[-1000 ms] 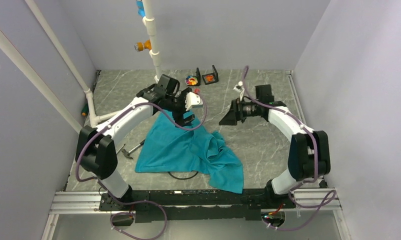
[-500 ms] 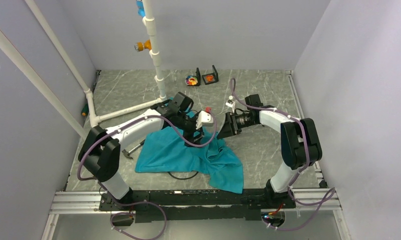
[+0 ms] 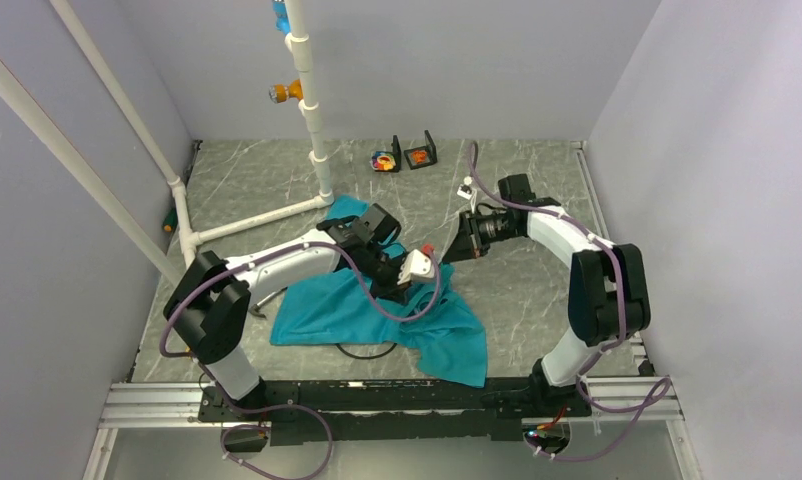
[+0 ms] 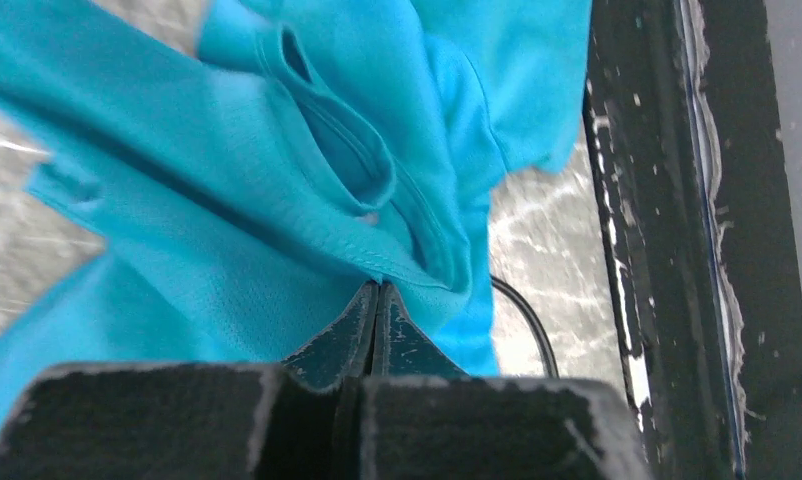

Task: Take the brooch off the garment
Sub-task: Flatten out the clothes at the center of the board.

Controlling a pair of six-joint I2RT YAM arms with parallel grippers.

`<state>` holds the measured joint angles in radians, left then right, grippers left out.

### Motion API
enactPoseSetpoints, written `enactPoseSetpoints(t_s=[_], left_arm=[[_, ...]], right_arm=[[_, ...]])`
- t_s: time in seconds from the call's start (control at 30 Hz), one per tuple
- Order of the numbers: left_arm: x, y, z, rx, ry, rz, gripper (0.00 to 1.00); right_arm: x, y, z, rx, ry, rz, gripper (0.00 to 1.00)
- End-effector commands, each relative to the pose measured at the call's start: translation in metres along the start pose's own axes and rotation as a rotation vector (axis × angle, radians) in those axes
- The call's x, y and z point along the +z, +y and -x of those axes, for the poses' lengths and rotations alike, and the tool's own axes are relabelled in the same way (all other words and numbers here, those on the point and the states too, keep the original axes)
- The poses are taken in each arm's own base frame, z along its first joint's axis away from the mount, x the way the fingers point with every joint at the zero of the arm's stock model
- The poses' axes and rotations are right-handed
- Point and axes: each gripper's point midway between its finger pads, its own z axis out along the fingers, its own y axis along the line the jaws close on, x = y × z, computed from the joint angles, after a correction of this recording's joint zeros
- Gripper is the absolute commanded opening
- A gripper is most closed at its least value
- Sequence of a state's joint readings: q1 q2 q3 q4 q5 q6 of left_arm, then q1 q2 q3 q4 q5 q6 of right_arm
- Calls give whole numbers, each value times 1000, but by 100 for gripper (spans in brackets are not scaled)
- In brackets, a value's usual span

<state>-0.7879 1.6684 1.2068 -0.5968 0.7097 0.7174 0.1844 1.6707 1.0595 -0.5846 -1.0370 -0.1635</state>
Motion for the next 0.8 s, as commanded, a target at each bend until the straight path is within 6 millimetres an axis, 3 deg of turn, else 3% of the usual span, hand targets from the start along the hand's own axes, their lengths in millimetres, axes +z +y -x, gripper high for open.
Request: enactPoseSetpoints(t_s=[0.0,0.2,0.3,0.43,0.53,0.63,0.7,0.77], left_arm=[[-3,-35,-25,32,55,-96,0],[-6,-78,-51,83,124,-199,3],[-20,-102,-58,65,135,-256,18],[-53,-120,-41,-36,31,-310,34],[-80,-113,-25,-100,-76,-249,40],[-96,-102,-19,-126,-121,-175,44],[-101,-90,-21,-140,-130,-118,45],[-104,-81,-22,-151,-145,-76,46]], right_arm=[[-5,37,24,-175,-28,57,0],[36,70,-36,-166,173,259,0],[51,87,-60,-221,255,294,0],[70,99,-89,-316,337,277,0],[81,94,-109,-333,392,250,1],[81,90,-106,-317,419,236,40],[71,89,-78,-313,342,224,59],[50,89,-40,-279,202,217,70]])
